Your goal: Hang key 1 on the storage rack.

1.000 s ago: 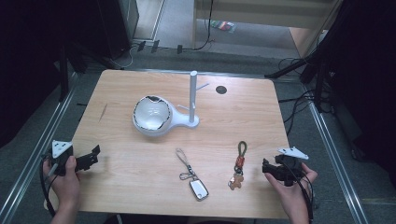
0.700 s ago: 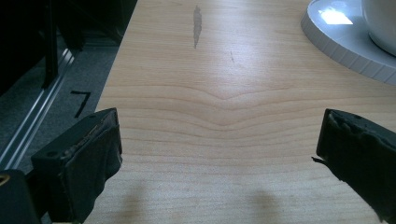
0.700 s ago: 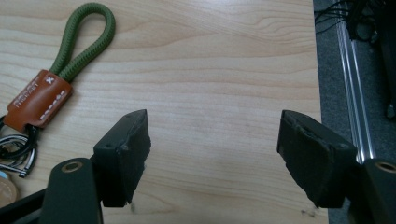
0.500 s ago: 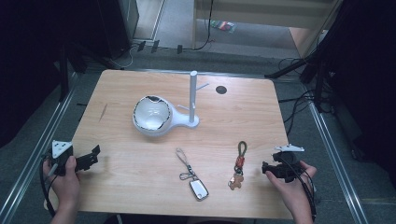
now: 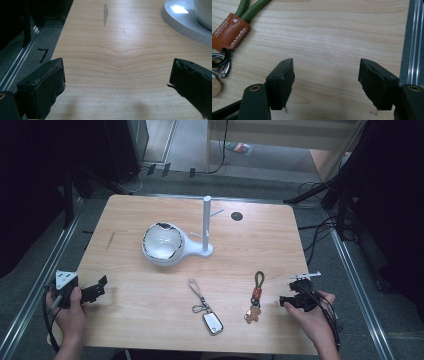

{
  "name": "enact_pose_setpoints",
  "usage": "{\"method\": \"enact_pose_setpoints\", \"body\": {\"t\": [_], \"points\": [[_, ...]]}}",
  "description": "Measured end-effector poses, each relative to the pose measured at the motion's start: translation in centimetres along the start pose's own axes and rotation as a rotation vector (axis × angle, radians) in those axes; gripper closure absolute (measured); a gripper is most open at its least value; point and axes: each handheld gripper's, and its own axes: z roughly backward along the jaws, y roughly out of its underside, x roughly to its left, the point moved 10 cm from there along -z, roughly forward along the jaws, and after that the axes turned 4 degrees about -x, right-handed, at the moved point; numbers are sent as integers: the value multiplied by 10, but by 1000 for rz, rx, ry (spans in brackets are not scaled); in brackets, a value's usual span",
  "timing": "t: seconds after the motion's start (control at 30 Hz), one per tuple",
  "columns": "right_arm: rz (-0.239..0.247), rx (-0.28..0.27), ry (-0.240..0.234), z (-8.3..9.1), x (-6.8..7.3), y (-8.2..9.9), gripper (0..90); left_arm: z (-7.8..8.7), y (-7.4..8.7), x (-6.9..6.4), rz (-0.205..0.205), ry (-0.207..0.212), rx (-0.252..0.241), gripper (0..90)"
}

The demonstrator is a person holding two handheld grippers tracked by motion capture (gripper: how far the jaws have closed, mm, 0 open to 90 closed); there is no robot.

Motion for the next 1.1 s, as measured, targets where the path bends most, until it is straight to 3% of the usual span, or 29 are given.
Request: {"method": "enact_pose_setpoints", "body": {"t": [0.5,1.1], "points": [[44,49,-10,-3,9,-2,316,0,0,0,1,0,0,3],[16,127,-61,-2,23,-8,363,0,0,0,1,0,0,3]]}}
